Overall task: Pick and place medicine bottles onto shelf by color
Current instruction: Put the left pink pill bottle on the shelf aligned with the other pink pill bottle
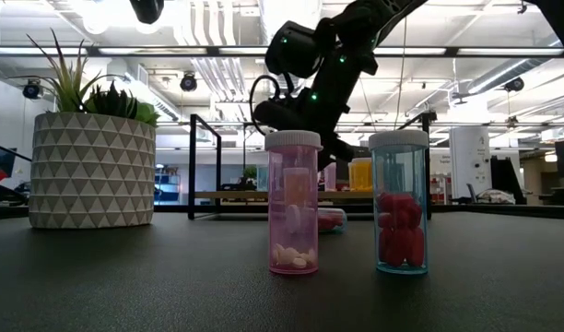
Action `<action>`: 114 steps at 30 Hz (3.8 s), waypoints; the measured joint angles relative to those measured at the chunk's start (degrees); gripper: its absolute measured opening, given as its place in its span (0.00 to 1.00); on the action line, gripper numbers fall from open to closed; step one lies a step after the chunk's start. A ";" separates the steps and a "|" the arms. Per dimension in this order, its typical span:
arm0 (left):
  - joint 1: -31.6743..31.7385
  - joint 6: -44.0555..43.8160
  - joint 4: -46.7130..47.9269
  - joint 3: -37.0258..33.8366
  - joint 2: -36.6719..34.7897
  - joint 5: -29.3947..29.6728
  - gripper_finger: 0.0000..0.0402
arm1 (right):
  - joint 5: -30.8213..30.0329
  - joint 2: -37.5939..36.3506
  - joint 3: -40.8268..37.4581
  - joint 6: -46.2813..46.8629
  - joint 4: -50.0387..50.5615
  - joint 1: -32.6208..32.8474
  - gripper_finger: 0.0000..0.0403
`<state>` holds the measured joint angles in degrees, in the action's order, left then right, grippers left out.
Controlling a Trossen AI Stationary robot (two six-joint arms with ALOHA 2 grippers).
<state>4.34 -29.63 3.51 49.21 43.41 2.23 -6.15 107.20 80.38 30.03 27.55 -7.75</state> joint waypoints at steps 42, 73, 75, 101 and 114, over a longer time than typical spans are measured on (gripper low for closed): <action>0.04 0.04 -12.10 0.00 4.51 -0.20 0.47 | -5.98 -10.40 0.44 -2.52 11.44 -10.77 0.27; 0.09 0.07 -13.54 0.00 4.58 5.41 0.47 | -4.46 -10.40 -3.21 -12.86 4.97 -16.57 0.28; 0.09 0.07 -13.55 0.00 4.56 5.44 0.47 | -4.37 -10.40 -3.58 -12.85 4.32 -16.57 0.28; 0.09 0.07 -13.55 0.00 4.56 5.80 0.47 | -4.44 -10.40 -4.79 -13.32 3.51 -17.81 0.33; 0.09 0.07 -13.55 0.00 4.56 5.80 0.47 | -4.39 -10.38 -4.52 -14.27 3.88 -17.79 0.48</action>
<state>4.43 -29.56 -10.04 49.21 47.97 8.03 -10.55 96.82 75.86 15.76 31.43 -25.54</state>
